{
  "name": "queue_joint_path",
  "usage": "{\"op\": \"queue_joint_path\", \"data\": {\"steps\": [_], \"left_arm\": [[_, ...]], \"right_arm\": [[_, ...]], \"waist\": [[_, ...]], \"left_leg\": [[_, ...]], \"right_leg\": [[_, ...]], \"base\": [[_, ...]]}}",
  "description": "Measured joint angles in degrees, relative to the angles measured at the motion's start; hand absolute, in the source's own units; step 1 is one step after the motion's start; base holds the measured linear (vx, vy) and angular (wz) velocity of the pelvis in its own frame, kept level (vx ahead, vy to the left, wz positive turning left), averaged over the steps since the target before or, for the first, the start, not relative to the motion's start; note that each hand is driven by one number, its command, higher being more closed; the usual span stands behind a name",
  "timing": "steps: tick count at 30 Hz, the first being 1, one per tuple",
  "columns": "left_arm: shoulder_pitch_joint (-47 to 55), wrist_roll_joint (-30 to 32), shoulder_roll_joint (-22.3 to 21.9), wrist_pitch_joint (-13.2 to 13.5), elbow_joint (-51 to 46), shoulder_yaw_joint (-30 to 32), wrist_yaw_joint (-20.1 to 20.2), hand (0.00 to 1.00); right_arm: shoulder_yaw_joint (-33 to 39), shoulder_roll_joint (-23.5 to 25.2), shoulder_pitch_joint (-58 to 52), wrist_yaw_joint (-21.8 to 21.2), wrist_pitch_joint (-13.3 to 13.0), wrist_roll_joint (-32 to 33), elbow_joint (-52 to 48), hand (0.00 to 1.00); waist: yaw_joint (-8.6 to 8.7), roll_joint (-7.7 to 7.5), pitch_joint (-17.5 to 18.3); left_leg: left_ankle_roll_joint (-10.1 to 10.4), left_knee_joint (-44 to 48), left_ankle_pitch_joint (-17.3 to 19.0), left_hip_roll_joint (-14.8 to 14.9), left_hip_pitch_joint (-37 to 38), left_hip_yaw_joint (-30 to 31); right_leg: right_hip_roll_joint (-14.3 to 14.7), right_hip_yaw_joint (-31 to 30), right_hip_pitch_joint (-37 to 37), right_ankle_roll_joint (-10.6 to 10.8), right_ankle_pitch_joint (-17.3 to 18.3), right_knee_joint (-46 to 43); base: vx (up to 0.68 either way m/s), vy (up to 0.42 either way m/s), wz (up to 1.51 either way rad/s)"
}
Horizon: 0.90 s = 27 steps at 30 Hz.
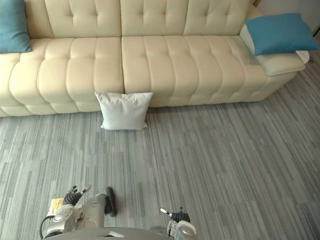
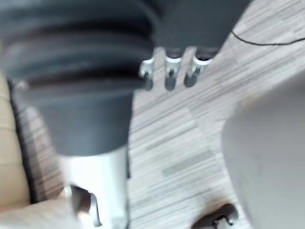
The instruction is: Pick up cushions and gather them together orderly.
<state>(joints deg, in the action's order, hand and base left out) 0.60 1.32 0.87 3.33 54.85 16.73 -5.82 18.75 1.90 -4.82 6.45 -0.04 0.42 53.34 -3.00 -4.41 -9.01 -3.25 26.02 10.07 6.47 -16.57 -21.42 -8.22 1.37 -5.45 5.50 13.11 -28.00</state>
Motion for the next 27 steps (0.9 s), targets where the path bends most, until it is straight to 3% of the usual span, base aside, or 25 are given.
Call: {"op": "queue_joint_path", "data": {"steps": [1, 2, 3, 4, 6, 10, 11, 12, 13, 14, 15, 16, 17, 19, 20, 22, 23, 24, 25, 27], "left_arm": [[0.1, 0.0, 0.4, -0.3, 0.5, -1.6, 0.1, 0.0], [0.2, 0.0, 0.4, -0.4, 0.9, -2.2, 0.1, 0.0], [0.2, 0.0, 0.4, -0.5, 1.0, -2.3, 0.1, 0.0], [0.3, 0.0, 0.3, -0.5, 1.0, -2.3, 0.1, 0.0], [0.7, 0.0, 0.2, -0.8, 1.0, -2.2, 0.1, 0.0], [0.4, 0.0, -0.1, -0.9, 2.5, -2.1, 0.1, 0.0], [0.4, 0.0, -0.4, -0.9, 2.8, -2.1, 0.2, 0.0], [0.1, 0.1, -0.9, -0.9, 3.2, -2.2, 0.3, 0.0], [0.0, 0.2, -1.2, -0.9, 3.4, -2.2, 0.3, 0.0], [0.0, 0.6, -1.8, -0.9, 3.5, -2.2, 0.4, 0.0], [-0.4, 0.8, -2.4, -0.9, 4.5, -2.2, 0.6, 0.0], [-0.8, 1.1, -2.7, -0.9, 5.4, -2.2, 0.9, 0.0], [-1.2, 1.5, -3.8, -0.8, 5.6, -2.3, 1.6, 0.0], [-1.1, 1.8, -4.9, -0.8, 5.6, -2.2, 1.7, 0.0], [-1.1, 2.3, -4.9, -0.8, 5.5, -2.1, 1.8, 0.0], [-1.1, 2.3, -5.1, -0.9, 4.5, -1.7, 2.5, 0.0], [-1.1, 2.3, -5.4, -0.9, 3.5, -0.8, 2.5, 0.0], [-0.9, 2.3, -5.4, -1.0, 2.7, -0.1, 2.5, 0.0], [-0.8, 2.2, -5.4, -1.0, 2.1, 0.6, 2.5, 0.0], [-0.5, 2.2, -5.2, -1.0, 0.2, 1.3, 2.4, 0.0]], "right_arm": [[-0.3, -0.1, 0.4, -0.1, 0.0, -0.7, 0.0, 0.0], [-0.6, -0.3, 0.5, -0.1, -0.2, -0.8, -0.6, 0.0], [-0.6, -0.4, 0.5, -0.1, -0.2, -0.8, -0.7, 0.0], [-0.6, -0.4, 0.7, -0.1, -0.3, -0.8, -0.9, 0.0], [-0.6, -0.3, 0.7, -0.1, -0.5, -0.7, -2.1, 0.0], [-0.5, -0.4, 0.9, -0.2, -1.4, -0.6, -3.3, 0.0], [-0.5, -0.5, 1.0, -0.2, -1.4, -0.5, -3.4, 0.0], [-0.3, -0.6, 1.4, -0.3, -1.4, -0.4, -3.5, 0.0], [-0.3, -0.7, 1.7, -0.4, -1.4, -0.4, -3.5, 0.0], [-0.1, -0.9, 1.8, -0.7, -1.4, -0.3, -3.8, 0.0], [-0.1, -1.3, 1.8, -1.0, -1.4, -0.3, -4.3, 0.0], [-0.1, -1.6, 2.0, -1.1, -1.4, -0.4, -4.7, 0.0], [0.5, -2.3, 2.6, -1.2, -1.4, -0.5, -5.0, 0.0], [1.1, -2.3, 2.8, -1.3, -1.3, -0.7, -5.0, 0.0], [0.9, -2.3, 2.8, -1.4, -1.0, -0.7, -5.0, 0.0], [0.6, -2.3, 2.7, -1.3, -0.6, -0.8, -5.0, 0.0], [0.5, -2.4, 2.6, -1.2, -0.1, -0.7, -5.0, 0.0], [0.4, -2.5, 2.4, -1.1, -0.1, -0.7, -5.0, 0.0], [0.4, -2.6, 2.2, -1.0, -0.1, -0.7, -5.0, 0.0], [0.2, -2.6, 1.4, -0.9, 0.3, -0.7, -4.4, 0.0]], "waist": [[0.16, 0.1, -0.1], [0.22, 0.48, -0.3], [0.21, 0.8, -0.5], [0.3, 0.78, -0.5], [1.29, 0.75, -0.5], [2.42, 1.3, -0.6], [2.89, 1.68, -0.6], [3.5, 2.26, -0.8], [3.74, 2.58, -0.9], [4.02, 3.27, -1.2], [4.17, 3.84, -1.2], [3.93, 5.24, -1.6], [3.74, 6.56, -1.8], [3.87, 7.39, -1.5], [4.28, 7.6, -1.5], [4.74, 7.82, -1.7], [4.47, 8.25, -1.9], [4.4, 8.61, -2.2], [4.11, 8.62, -2.2], [2.87, 8.0, -2.5]], "left_leg": [[-0.4, -0.2, 2.2, -0.9, 3.5, 0.1], [-0.5, -0.2, 4.0, -1.2, 6.5, 0.3], [-0.5, -0.4, 4.6, -1.3, 7.9, 0.3], [-0.3, -1.6, 6.0, -1.6, 11.2, 0.7], [0.6, -4.6, 7.3, -1.7, 16.5, 1.1], [2.3, -9.3, 8.7, -1.5, 23.4, 2.5], [3.0, -11.2, 9.0, -1.3, 25.2, 3.3], [4.2, -12.8, 9.6, -1.0, 27.4, 4.6], [4.9, -13.6, 10.0, -0.9, 28.5, 5.3], [6.2, -14.6, 10.9, -0.4, 30.6, 6.4], [6.7, -15.6, 11.2, 0.6, 32.9, 7.6], [6.7, -16.0, 10.9, 1.2, 33.7, 8.0], [7.3, -15.9, 8.4, 2.0, 34.1, 8.9], [8.1, -14.6, 5.7, 3.0, 35.1, 9.8], [9.2, -9.6, 4.2, 4.5, 34.0, 11.1], [11.4, 5.2, 1.1, 7.0, 28.1, 14.7], [13.3, 18.0, -3.4, 8.8, 22.7, 17.3], [13.7, 27.6, -3.6, 10.4, 18.6, 17.4], [13.6, 32.4, -3.4, 11.3, 16.3, 16.4], [11.3, 36.9, -1.2, 12.7, 11.4, 12.1]], "right_leg": [[-0.9, -1.5, 4.4, 3.2, -4.4, -13.0], [-1.2, -1.7, 8.2, 4.5, -5.6, -23.7], [-1.4, -1.2, 10.0, 4.3, -5.6, -27.8], [-1.6, 0.3, 13.7, 2.8, -4.7, -33.9], [-1.4, 4.2, 20.0, 0.6, -2.6, -36.9], [-0.2, 11.8, 26.7, -2.0, 0.3, -21.2], [0.8, 13.8, 27.1, -3.1, -0.6, -10.7], [2.0, 14.4, 27.4, -3.8, -3.7, 0.4], [2.3, 14.4, 27.4, -3.7, -5.6, 4.8], [2.7, 14.0, 27.1, -4.1, -10.1, 9.9], [3.6, 14.1, 25.1, -6.1, -17.5, 10.1], [4.1, 14.8, 25.0, -7.5, -15.1, 7.8], [3.5, 15.5, 26.4, -8.1, -10.5, 1.8], [3.2, 16.7, 26.1, -9.2, -5.2, -3.1], [4.1, 17.2, 24.3, -9.5, -2.9, -3.4], [5.8, 18.1, 20.9, -9.7, -1.3, -1.6], [7.3, 18.0, 18.0, -10.1, -0.7, 0.3], [8.7, 17.5, 15.4, -10.5, -0.2, 1.9], [9.4, 16.8, 13.8, -10.7, 0.0, 2.9], [9.8, 14.7, 9.5, -10.2, 0.2, 5.7]], "base": [[0.49, 0.25, 0.13], [0.46, 0.22, 0.11], [0.35, 0.106, 0.07], [0.48, 0.095, 0.08], [0.46, 0.041, 0.12], [0.34, -0.071, 0.2], [0.39, -0.148, 0.55], [0.43, -0.173, 0.61], [0.65, -0.274, 0.65], [0.6, -0.252, 0.62], [0.61, -0.25, 0.57], [0.54, -0.24, 0.48], [0.53, -0.248, 0.32], [0.55, -0.282, 0.21], [0.55, -0.296, 0.15], [0.4, -0.204, 0.05], [0.36, -0.112, -0.23], [0.39, -0.09, -0.36], [0.3, -0.038, -0.49], [0.26, 0.009, -0.49]]}}
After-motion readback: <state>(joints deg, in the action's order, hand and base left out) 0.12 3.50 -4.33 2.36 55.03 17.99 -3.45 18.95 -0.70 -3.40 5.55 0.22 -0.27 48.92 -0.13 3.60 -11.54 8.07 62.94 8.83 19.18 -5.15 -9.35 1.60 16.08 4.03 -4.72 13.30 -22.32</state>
